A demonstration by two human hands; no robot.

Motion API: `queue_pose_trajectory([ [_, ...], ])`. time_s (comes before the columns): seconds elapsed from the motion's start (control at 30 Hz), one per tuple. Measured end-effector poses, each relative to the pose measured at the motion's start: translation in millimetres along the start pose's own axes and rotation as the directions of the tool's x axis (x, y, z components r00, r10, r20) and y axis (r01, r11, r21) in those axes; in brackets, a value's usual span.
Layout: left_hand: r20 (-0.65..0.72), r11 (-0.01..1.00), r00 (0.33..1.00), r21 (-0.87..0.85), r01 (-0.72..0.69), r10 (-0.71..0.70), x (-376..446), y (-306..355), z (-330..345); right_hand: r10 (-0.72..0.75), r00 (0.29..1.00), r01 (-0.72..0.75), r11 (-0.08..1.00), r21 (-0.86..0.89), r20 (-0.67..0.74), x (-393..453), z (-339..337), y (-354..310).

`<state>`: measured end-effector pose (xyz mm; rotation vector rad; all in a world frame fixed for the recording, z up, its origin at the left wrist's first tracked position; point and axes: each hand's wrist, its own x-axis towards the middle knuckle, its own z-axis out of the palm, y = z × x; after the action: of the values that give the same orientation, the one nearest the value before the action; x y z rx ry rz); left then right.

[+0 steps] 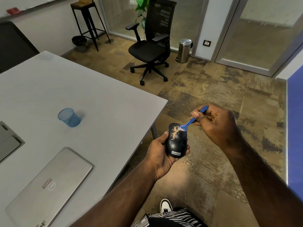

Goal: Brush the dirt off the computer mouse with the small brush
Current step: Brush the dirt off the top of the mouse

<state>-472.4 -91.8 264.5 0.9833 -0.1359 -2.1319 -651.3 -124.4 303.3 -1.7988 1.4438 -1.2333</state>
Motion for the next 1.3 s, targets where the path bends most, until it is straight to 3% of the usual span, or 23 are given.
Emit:
queue_pose_trajectory([
  [0.9,0.036,1.0,0.999,-0.013,-0.014,0.015,2,0,-1,0.028,0.994,-0.031,0.999,-0.025,-0.108,-4,-3,10],
  [1.17,0.016,0.998,0.999,-0.05,-0.028,0.029,5,0,-1,0.01,0.989,0.018,0.982,0.187,-0.151,-14,-17,-6],
  [1.3,0.005,0.998,0.999,-0.048,-0.045,0.046,7,-2,2,-0.047,0.999,0.051,0.974,0.222,-0.022,-28,-10,-15],
])
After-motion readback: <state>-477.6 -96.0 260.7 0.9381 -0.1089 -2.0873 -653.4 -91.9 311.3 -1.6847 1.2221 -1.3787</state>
